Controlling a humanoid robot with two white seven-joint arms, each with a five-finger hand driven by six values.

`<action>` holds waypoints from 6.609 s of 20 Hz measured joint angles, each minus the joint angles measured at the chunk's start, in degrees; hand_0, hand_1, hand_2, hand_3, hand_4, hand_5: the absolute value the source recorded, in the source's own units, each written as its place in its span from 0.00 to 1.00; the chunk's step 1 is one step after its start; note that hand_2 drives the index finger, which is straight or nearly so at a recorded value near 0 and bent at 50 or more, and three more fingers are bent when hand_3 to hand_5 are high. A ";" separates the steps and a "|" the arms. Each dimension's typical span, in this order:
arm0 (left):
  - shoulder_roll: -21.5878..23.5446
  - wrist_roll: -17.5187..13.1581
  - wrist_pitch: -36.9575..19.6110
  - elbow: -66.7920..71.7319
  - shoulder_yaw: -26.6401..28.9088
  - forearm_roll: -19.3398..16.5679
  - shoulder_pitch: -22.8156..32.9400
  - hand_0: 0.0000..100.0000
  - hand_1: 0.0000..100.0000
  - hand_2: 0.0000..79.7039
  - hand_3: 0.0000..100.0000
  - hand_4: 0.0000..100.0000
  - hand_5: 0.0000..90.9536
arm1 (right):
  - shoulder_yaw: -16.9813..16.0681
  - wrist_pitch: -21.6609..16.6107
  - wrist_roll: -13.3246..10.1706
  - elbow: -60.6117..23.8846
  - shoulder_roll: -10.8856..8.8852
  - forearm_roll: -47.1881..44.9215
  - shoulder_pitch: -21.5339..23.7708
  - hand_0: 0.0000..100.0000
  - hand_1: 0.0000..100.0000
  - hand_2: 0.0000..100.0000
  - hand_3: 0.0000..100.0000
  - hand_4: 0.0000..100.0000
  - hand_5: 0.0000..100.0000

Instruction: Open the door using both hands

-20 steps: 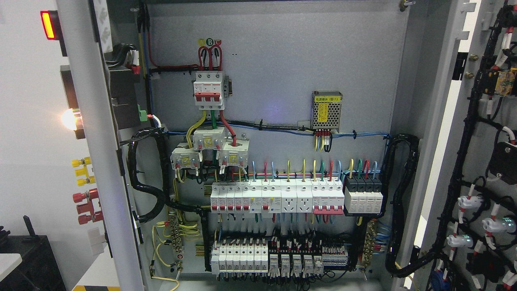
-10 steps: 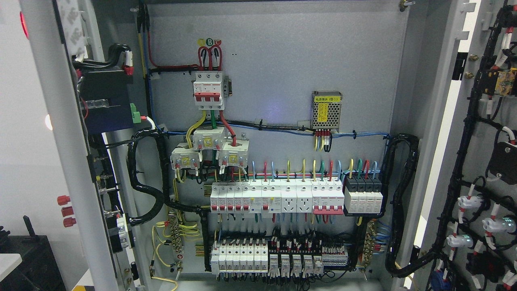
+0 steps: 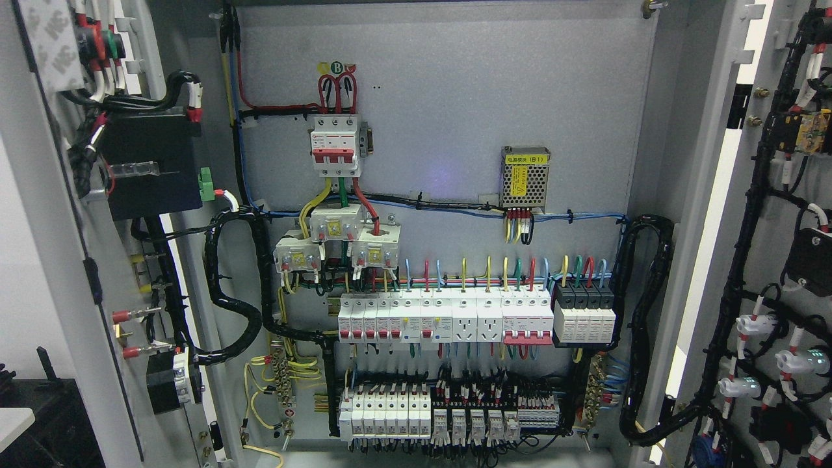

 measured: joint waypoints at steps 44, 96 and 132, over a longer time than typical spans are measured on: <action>0.04 -0.09 0.00 0.00 0.00 0.00 0.00 0.00 0.00 0.00 0.00 0.04 0.00 | 1.78 -0.81 -2.40 4.57 5.01 1.89 -2.18 0.00 0.00 0.00 0.00 0.00 0.00; -1.55 2.27 -0.13 -6.02 -2.79 0.00 1.60 0.00 0.00 0.00 0.00 0.04 0.00 | -23.99 -23.28 -4.35 0.81 -5.21 9.64 26.76 0.00 0.00 0.00 0.00 0.00 0.00; 13.32 5.68 -10.02 -76.83 -25.02 0.00 27.74 0.00 0.00 0.00 0.00 0.04 0.00 | -33.74 -44.84 -4.38 -7.49 -10.76 9.60 44.22 0.00 0.00 0.00 0.00 0.00 0.00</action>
